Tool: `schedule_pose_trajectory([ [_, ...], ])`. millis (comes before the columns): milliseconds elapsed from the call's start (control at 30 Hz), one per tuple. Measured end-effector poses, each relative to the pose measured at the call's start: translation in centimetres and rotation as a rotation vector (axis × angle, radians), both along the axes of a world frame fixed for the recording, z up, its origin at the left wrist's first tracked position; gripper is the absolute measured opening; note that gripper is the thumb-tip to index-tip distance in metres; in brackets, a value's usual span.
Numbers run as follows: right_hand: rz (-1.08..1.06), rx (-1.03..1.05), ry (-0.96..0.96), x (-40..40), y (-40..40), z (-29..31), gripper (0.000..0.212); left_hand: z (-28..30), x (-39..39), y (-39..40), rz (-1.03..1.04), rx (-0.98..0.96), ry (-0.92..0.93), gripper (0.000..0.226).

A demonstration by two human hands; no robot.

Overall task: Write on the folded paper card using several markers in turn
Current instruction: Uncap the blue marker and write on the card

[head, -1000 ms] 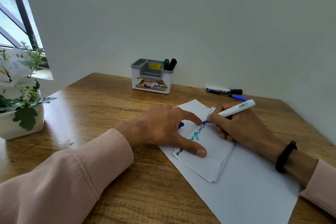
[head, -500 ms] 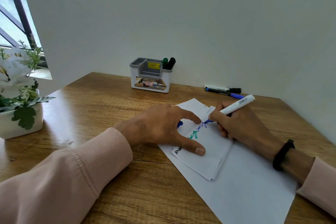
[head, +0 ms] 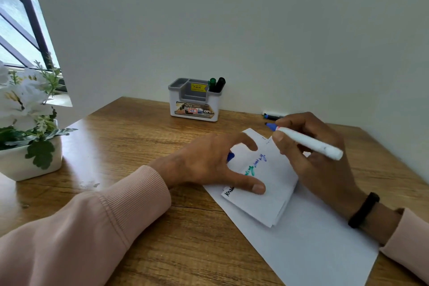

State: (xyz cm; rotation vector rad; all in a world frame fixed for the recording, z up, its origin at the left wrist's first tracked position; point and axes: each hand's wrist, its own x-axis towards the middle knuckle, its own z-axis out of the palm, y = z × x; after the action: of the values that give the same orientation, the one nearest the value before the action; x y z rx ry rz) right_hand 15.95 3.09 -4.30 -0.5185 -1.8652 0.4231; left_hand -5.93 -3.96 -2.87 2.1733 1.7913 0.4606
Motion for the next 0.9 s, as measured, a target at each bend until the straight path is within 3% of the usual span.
schedule_pose_trajectory([
  [133,0.086,0.148,-0.031,0.6,-1.5,0.1,0.028,0.2,-0.1,-0.3,0.011,0.204,-0.127,0.036],
  [400,0.110,0.500,-0.220,0.2,-3.2,0.2,0.030,0.2,-0.1,-0.4,0.025,0.193,-0.251,0.045],
  [567,0.132,0.521,-0.301,0.2,-3.2,0.3,0.027,0.5,0.1,-0.6,-0.023,0.154,-0.244,0.022],
  [700,0.135,0.486,-0.363,0.1,-3.4,0.4,0.027,0.7,0.3,-0.7,-0.069,0.189,-0.221,0.033],
  [900,0.122,0.417,-0.438,0.1,-3.3,0.3,0.027,0.2,0.7,-0.8,-0.080,0.303,-0.050,0.018],
])
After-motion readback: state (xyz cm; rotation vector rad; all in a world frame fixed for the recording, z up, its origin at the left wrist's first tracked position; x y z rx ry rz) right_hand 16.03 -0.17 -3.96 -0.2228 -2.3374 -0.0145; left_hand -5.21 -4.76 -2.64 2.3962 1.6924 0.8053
